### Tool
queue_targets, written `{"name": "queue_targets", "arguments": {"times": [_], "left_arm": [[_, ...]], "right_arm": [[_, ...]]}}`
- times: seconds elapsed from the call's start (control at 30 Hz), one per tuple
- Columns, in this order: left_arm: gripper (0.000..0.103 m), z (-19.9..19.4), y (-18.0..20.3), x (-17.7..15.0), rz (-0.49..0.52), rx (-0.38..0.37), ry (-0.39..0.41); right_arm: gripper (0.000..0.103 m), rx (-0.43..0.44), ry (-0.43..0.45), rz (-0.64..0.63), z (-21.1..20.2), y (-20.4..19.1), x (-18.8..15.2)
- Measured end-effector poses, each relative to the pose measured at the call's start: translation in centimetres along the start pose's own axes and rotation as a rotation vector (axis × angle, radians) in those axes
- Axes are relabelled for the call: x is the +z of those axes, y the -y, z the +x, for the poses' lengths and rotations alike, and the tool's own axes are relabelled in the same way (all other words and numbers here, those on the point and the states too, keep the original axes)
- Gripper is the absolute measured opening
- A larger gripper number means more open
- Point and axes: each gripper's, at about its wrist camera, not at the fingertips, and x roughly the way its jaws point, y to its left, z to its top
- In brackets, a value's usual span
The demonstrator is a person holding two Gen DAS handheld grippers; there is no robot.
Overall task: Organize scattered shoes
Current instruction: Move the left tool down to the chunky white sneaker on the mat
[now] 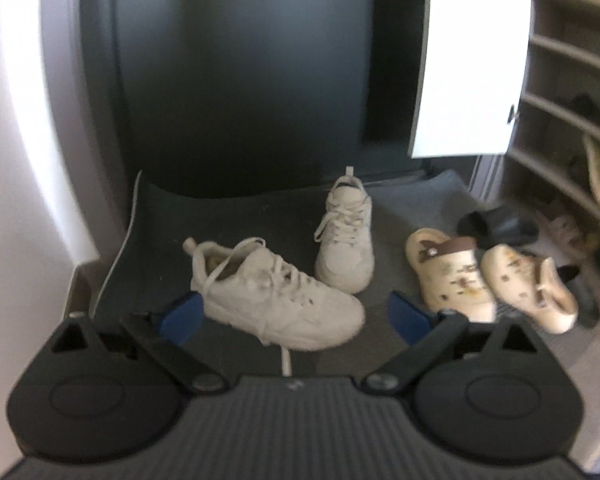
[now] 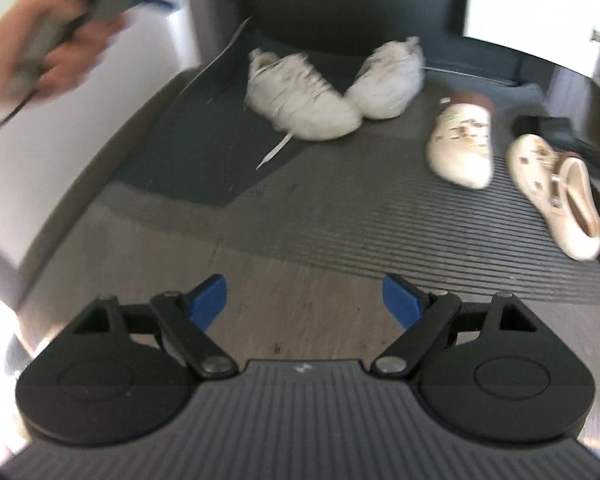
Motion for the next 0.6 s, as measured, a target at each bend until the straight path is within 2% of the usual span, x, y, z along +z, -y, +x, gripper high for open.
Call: {"name": "queue_targets", "arguments": {"times": [0.03,0.13,0.27,0.37,0.43,0.57,0.6], "left_arm": [[0.098,2.2,-0.6,0.4,-0.001,-0.008,-0.008],[0.095,7.3,-2.0,1.5,-0.017,-0.027,-0.031],[0.092,13.7,-3.4,2.2,-0.020,-0.062,-0.068],[0.088,17.5,-5.0,2.5,-0.077,-0.075,-0.085],[0.088,19.8,-6.0,2.4,-0.090,-0.071,-0.096],[0.079,22.9,-6.5,1.9,-0.021,-0.085,-0.162],[0.073,23.6,-6.5,1.8,0.006,-0.097,-0.183]], "right_arm": [[0.087,0.019,-0.007,-0.031,0.7,0.0,-0.4],[0.087,0.066,-0.020,-0.068,2.2,0.6,-1.5],[0.087,0.099,-0.033,-0.029,3.4,1.7,-2.4],[0.087,0.081,-0.057,0.033,4.5,3.4,-3.0],[0.087,0.042,-0.088,0.117,5.0,4.9,-3.8],[0.087,-0.005,-0.150,0.260,5.5,7.2,-5.2],[0.087,-0.012,-0.158,0.280,5.5,7.4,-5.4]]}}
